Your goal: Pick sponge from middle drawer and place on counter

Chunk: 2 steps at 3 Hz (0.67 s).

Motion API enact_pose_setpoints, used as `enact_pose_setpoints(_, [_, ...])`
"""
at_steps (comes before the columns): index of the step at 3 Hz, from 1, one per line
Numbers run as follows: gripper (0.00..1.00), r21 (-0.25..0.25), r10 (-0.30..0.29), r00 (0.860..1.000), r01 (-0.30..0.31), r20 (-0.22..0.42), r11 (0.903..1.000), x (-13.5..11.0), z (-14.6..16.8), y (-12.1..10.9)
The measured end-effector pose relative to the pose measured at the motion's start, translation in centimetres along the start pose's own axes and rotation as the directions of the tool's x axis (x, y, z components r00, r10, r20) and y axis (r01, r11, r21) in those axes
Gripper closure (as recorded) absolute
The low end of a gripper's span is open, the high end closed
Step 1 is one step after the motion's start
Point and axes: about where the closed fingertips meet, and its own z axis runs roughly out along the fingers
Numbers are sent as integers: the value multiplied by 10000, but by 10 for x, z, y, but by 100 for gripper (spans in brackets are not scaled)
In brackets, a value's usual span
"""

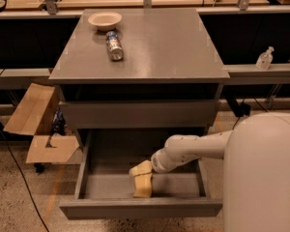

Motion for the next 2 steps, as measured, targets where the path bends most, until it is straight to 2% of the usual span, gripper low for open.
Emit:
enact_pose_setpoints(1, [0,-329,359,9994,-359,-15,9988,5,9,3])
enact_pose_setpoints(2, [0,-436,627,9979,-635,-191,9970,12,22,5])
